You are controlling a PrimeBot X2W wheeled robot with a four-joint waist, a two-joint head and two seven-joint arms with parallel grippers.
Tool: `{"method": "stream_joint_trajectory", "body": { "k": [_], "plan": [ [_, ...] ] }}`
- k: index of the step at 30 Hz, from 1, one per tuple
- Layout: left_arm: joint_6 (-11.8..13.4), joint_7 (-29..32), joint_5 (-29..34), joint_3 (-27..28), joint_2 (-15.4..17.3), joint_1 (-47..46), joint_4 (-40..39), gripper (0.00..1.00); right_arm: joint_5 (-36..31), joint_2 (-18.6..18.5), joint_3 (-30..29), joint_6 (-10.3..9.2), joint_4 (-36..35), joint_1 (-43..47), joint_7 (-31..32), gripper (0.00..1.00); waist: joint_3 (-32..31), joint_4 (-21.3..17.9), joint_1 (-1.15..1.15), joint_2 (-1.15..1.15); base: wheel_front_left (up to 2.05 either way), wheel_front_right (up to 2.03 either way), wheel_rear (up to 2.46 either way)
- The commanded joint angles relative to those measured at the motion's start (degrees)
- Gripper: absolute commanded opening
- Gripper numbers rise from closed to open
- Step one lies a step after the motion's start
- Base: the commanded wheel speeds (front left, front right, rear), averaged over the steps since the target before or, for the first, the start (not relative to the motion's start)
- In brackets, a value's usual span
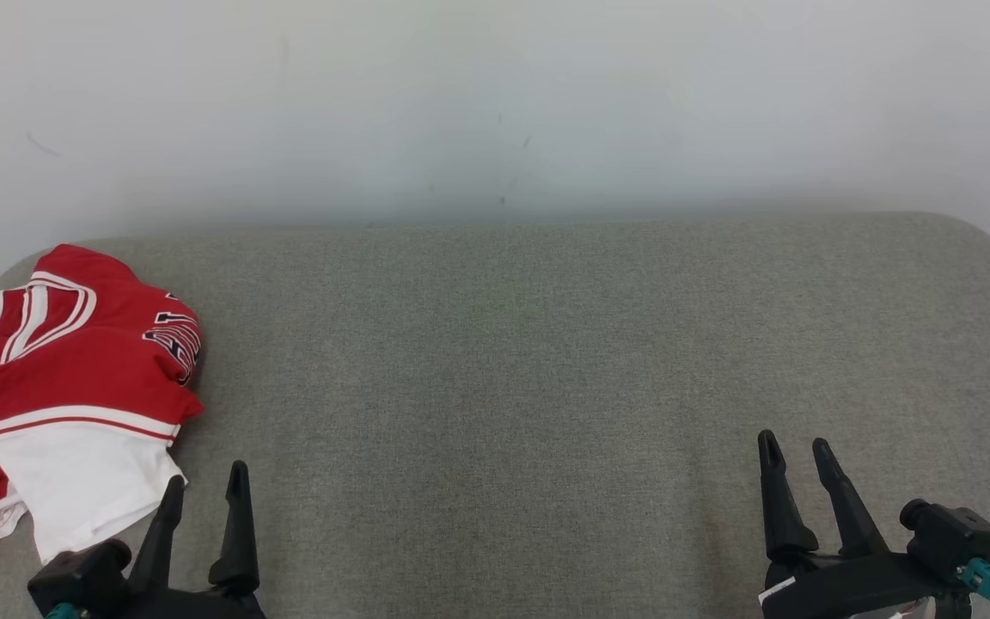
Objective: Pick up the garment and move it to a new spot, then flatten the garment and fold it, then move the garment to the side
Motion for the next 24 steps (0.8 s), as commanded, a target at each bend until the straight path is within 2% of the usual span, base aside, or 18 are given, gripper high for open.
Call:
{"method": "stream_joint_trajectory", "body": {
  "k": [1, 24],
  "plan": [
    [0.24, -0.56, 1.78, -0.07, 0.67, -0.64, -0.22, 1.00, -1.76, -0.18, 0.15, 0.23, -0.79, -0.12, -0.45, 1.00, 0.02, 0.04, 0.00, 0.00, 0.00, 0.00, 0.00],
    [1.27, -2.55, 9.85, -0.79, 2.07, -0.22, -0.22, 1.00, -13.75, -0.20, -0.31, 0.23, -2.85, 1.46, -0.78, 1.00, -0.36, 0.72, 0.00, 0.00, 0.00, 0.00, 0.00]
  ]
}}
